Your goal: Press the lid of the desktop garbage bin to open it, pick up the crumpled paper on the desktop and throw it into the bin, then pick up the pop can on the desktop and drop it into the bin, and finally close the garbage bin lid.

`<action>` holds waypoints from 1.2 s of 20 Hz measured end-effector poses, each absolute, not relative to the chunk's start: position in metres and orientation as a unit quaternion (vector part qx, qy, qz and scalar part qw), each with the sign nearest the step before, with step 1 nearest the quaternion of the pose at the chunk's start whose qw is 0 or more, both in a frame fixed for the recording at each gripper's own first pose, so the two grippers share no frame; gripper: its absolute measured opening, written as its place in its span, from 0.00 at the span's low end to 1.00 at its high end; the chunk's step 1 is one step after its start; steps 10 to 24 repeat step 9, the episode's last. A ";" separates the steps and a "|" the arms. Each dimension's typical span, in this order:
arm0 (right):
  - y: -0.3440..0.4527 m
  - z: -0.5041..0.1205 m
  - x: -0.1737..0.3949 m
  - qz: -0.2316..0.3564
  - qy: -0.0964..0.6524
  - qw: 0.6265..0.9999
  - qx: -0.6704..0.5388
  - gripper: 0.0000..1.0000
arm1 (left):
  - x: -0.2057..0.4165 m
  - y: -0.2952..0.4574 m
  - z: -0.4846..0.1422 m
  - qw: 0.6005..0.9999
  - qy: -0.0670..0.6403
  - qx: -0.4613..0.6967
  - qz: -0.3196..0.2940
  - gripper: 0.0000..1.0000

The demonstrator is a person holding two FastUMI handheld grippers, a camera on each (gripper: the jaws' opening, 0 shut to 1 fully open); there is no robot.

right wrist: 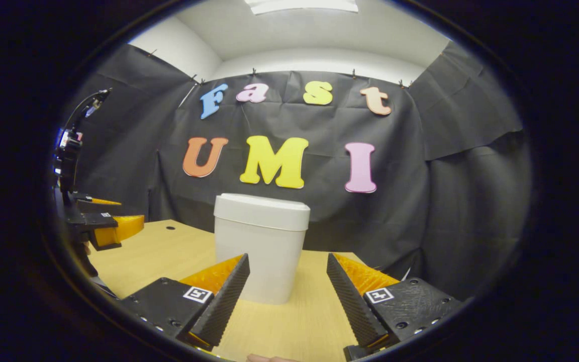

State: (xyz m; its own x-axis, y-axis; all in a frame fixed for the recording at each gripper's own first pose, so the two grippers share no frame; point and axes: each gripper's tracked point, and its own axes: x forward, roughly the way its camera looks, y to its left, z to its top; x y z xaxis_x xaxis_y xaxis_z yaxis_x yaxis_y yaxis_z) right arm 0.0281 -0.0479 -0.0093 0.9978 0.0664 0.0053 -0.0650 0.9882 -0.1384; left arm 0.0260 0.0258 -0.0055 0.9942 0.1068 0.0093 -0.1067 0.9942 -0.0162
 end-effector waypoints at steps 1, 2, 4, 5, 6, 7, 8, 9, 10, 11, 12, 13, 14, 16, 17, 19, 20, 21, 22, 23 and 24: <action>-0.048 -0.008 0.027 0.035 -0.006 0.997 -0.069 0.96 | 0.024 0.027 -0.005 0.998 -0.005 -0.010 0.057 0.98; -0.047 -0.008 0.026 0.040 -0.008 0.997 -0.069 0.95 | 0.023 0.026 -0.004 0.998 -0.005 -0.013 0.059 0.98; -0.044 -0.010 0.023 0.053 -0.006 0.997 -0.056 0.94 | 0.023 0.022 -0.004 0.998 -0.004 -0.010 0.059 0.98; -0.043 -0.008 0.022 0.060 -0.006 0.997 -0.048 0.95 | 0.023 0.020 -0.004 0.998 -0.002 -0.010 0.060 0.98; -0.042 -0.008 0.021 0.065 -0.006 0.997 -0.045 0.96 | 0.022 0.018 -0.003 0.998 -0.002 -0.011 0.061 0.98; -0.042 -0.006 0.019 0.071 -0.009 0.996 -0.046 0.94 | 0.022 0.015 -0.003 0.998 -0.004 -0.010 0.058 0.98; -0.041 -0.004 0.017 0.079 -0.011 0.996 -0.046 0.94 | 0.022 0.012 -0.003 0.998 -0.005 -0.010 0.057 0.97; -0.042 -0.002 0.016 0.081 -0.016 0.996 -0.045 0.94 | 0.022 0.011 -0.002 0.998 -0.009 -0.009 0.057 0.97; -0.042 -0.002 0.016 0.081 -0.016 0.996 -0.045 0.94 | 0.022 0.011 -0.002 0.998 -0.009 -0.009 0.057 0.97; -0.042 -0.002 0.016 0.081 -0.016 0.996 -0.045 0.94 | 0.022 0.011 -0.002 0.998 -0.009 -0.009 0.057 0.97; -0.042 -0.002 0.016 0.081 -0.016 0.996 -0.045 0.94 | 0.022 0.011 -0.002 0.998 -0.009 -0.009 0.057 0.97; -0.042 -0.002 0.016 0.081 -0.016 0.996 -0.045 0.94 | 0.022 0.011 -0.002 0.998 -0.009 -0.009 0.057 0.97; -0.042 -0.002 0.016 0.081 -0.016 0.996 -0.045 0.94 | 0.022 0.011 -0.002 0.998 -0.009 -0.009 0.057 0.97; -0.042 -0.002 0.016 0.081 -0.016 0.996 -0.045 0.94 | 0.022 0.011 -0.002 0.998 -0.009 -0.009 0.057 0.97; -0.042 -0.002 0.016 0.081 -0.016 0.996 -0.045 0.94 | 0.022 0.011 -0.002 0.998 -0.009 -0.009 0.057 0.97; -0.042 -0.002 0.016 0.081 -0.016 0.996 -0.045 0.94 | 0.022 0.011 -0.002 0.998 -0.009 -0.009 0.057 0.97; -0.042 -0.002 0.016 0.081 -0.016 0.996 -0.045 0.94 | 0.022 0.011 -0.002 0.998 -0.009 -0.009 0.057 0.97; -0.042 -0.002 0.016 0.081 -0.016 0.996 -0.045 0.94 | 0.022 0.011 -0.002 0.998 -0.009 -0.009 0.057 0.97; -0.042 -0.002 0.016 0.081 -0.016 0.996 -0.045 0.94 | 0.022 0.011 -0.002 0.998 -0.009 -0.009 0.057 0.97; -0.042 -0.002 0.016 0.081 -0.016 0.996 -0.045 0.94 | 0.022 0.011 -0.002 0.998 -0.009 -0.009 0.057 0.97; -0.042 -0.002 0.016 0.081 -0.016 0.996 -0.045 0.94 | 0.022 0.011 -0.002 0.998 -0.009 -0.009 0.057 0.97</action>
